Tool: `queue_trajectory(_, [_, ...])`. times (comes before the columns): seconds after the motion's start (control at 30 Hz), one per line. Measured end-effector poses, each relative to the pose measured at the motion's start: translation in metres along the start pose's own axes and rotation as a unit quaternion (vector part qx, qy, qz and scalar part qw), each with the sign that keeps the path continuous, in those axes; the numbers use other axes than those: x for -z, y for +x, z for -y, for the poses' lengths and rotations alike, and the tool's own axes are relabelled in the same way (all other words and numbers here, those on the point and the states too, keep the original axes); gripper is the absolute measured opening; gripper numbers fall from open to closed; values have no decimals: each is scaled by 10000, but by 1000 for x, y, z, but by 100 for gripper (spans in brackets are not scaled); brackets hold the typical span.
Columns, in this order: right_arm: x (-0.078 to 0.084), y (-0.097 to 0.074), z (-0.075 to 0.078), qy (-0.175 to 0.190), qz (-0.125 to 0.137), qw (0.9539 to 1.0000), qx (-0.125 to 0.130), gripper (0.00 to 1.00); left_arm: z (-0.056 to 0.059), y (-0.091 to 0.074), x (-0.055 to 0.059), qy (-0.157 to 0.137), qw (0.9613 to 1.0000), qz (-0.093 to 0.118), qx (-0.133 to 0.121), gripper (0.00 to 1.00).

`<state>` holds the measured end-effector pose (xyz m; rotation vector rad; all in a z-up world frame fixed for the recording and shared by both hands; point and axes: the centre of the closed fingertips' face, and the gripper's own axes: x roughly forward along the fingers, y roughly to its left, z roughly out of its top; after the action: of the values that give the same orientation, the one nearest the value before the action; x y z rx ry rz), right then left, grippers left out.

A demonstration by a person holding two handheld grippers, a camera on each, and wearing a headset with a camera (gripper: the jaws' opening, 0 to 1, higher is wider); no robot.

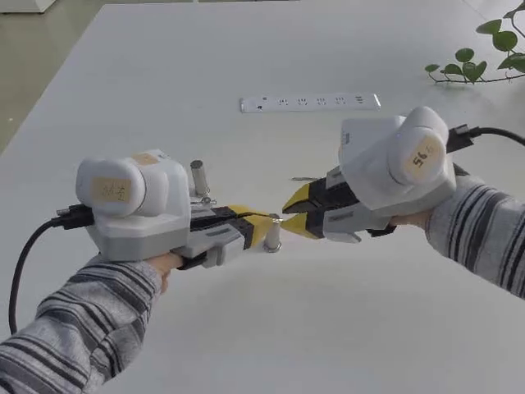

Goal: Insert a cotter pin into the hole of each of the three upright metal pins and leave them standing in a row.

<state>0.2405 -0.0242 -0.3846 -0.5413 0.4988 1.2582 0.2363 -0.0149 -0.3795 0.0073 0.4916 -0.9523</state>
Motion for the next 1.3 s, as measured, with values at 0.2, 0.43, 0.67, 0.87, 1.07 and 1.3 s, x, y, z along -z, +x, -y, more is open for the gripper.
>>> queue_trajectory(0.2, [6,-2,-7,758,232,9961,-387,10,3,-3,5,243,9995,16,204,0])
queue_trajectory(0.43, [8,-5,-16,1602,633,9822,-750,10,14,-4,1,271,9981,231,509,0])
queue_trajectory(0.67, [5,-10,-23,1799,822,9753,-985,9,26,-6,1,246,9960,310,800,0])
queue_trajectory(0.87, [3,-12,-40,1727,837,9718,-1368,7,32,-8,1,172,9945,364,966,0])
queue_trajectory(1.07, [2,-10,-46,1640,800,9718,-1497,3,38,-10,-1,118,9926,407,1136,0])
queue_trajectory(1.3, [3,-11,-49,1556,766,9719,-1591,1,42,-12,2,5,9917,358,1232,0])
